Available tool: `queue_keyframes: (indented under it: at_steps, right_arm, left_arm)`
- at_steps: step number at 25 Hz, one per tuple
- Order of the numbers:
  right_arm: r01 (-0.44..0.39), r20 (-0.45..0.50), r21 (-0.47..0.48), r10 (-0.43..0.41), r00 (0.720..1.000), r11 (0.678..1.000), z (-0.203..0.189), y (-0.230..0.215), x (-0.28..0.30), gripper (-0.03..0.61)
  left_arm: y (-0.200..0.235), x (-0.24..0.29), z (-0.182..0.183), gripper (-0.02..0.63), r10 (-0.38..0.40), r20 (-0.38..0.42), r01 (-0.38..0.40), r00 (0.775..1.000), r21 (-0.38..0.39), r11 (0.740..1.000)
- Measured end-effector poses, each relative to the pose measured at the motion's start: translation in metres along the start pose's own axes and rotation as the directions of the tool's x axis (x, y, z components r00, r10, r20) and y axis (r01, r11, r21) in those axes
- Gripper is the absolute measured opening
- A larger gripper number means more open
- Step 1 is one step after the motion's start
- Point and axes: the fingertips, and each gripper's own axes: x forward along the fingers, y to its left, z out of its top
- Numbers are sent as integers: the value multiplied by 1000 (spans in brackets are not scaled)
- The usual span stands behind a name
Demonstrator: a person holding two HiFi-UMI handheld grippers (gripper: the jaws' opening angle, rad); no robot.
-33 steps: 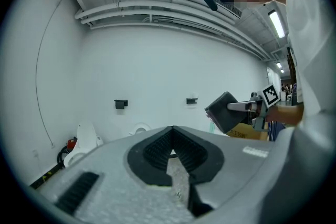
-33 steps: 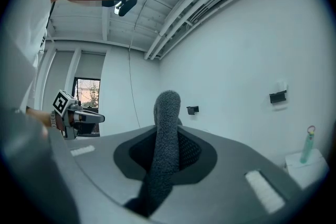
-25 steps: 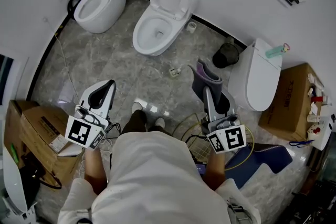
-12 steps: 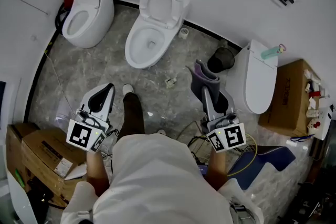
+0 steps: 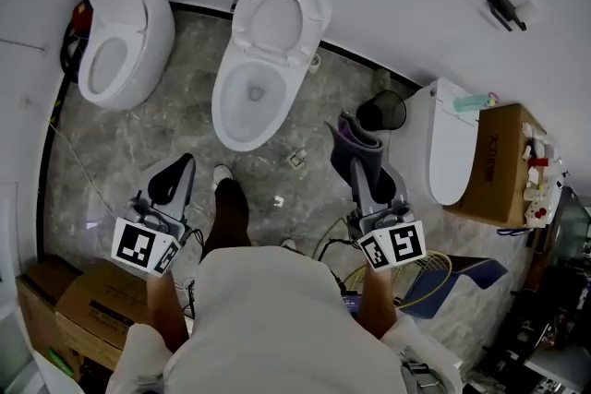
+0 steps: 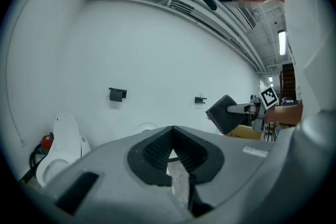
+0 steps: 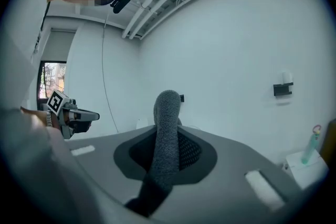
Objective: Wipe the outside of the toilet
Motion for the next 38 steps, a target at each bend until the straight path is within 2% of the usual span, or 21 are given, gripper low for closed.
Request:
queue_keyframes:
  at_steps: [4, 7, 12, 17, 25, 32, 35, 38]
  right_arm:
    - [48, -12, 11, -48, 999, 999, 9, 10, 59, 57]
    - [78, -29, 5, -78, 997, 997, 10, 14, 86, 57]
    - [112, -69, -4, -112, 991, 994, 6, 1, 111, 57]
    - [112, -140, -14, -113, 984, 994, -23, -27, 136, 57]
    - [60, -277, -36, -68, 958, 998, -116, -90, 206, 57]
    - [-34, -405, -138, -25, 914, 990, -226, -148, 270, 57]
    - [-112, -463, -201, 7, 886, 973, -281, -166, 300, 57]
    - [-210, -520, -275, 39, 853, 938, -336, -181, 330, 57]
  left_arm:
    - [66, 24, 12, -2, -43, -5, 43, 999, -7, 999]
    - [98, 39, 16, -2, -71, -10, 71, 997, 1, 998]
    - [121, 66, 15, -2, -91, -14, 91, 996, -14, 996]
    - [123, 91, -3, -2, -100, -49, 97, 994, -53, 994]
    - [123, 151, -38, -2, -87, -98, 77, 991, -102, 992]
    - [117, 219, -113, -2, -131, -152, 105, 980, -170, 980]
    - [117, 240, -150, -2, -144, -168, 109, 975, -199, 974]
    - [120, 257, -188, -2, -132, -190, 83, 973, -245, 966]
